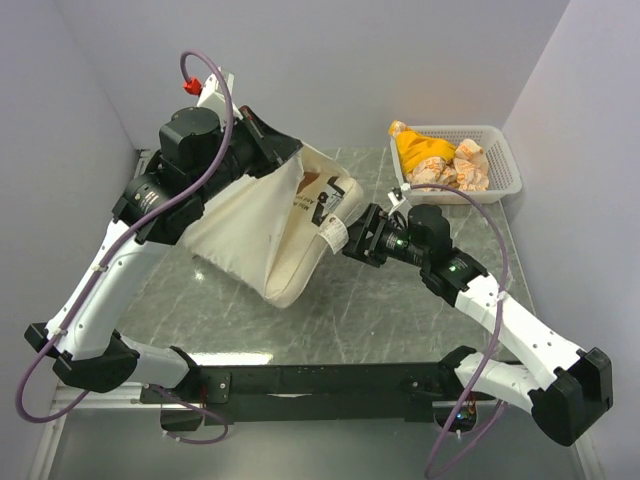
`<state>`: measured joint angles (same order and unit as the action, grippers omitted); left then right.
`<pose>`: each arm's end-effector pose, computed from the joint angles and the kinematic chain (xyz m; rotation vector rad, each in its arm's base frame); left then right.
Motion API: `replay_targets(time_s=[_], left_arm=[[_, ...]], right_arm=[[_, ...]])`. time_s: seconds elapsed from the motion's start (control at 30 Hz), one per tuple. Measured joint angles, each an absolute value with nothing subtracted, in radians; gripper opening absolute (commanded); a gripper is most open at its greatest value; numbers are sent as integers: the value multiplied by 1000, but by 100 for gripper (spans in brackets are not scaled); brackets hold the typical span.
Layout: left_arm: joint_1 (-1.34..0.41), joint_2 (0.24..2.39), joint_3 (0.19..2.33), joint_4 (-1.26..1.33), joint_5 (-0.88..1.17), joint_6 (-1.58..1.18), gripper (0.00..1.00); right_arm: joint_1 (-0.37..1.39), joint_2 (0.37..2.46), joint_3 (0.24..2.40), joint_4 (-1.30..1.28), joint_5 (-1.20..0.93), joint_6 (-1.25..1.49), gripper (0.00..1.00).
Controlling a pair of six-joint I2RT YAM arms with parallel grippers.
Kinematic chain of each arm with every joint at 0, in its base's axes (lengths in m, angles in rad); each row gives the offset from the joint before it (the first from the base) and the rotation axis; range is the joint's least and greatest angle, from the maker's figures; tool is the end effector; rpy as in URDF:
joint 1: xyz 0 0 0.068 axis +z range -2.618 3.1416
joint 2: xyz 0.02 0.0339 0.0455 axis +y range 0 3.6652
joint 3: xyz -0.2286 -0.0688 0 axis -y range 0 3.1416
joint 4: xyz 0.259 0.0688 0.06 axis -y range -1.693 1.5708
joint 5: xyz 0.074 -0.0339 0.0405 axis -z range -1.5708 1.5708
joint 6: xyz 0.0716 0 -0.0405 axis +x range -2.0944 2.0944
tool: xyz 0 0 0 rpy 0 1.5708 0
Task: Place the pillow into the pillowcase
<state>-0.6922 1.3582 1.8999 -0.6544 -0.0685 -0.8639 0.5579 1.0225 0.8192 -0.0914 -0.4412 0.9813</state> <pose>0.2397 -0.1923 0.5055 -0.2102 1.7974 -1.0899 0.2378 0.1844 0.2748 0.0992 2.1120 1.4121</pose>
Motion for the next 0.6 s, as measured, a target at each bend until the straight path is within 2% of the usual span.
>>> replay_targets(time_s=[0.03, 0.37, 0.5, 0.6], left_arm=[[-692, 1358, 1900, -654, -68, -864, 1], [-692, 1359, 1907, -653, -68, -879, 1], [-692, 1361, 1917, -660, -74, -878, 1], [-692, 1361, 1924, -665, -77, -878, 1]], right_arm=[[561, 1023, 819, -100, -420, 979, 72], [589, 1027, 766, -38, -356, 1008, 68], [589, 1029, 773, -42, -295, 997, 53], [588, 1026, 768, -32, -243, 1002, 51]])
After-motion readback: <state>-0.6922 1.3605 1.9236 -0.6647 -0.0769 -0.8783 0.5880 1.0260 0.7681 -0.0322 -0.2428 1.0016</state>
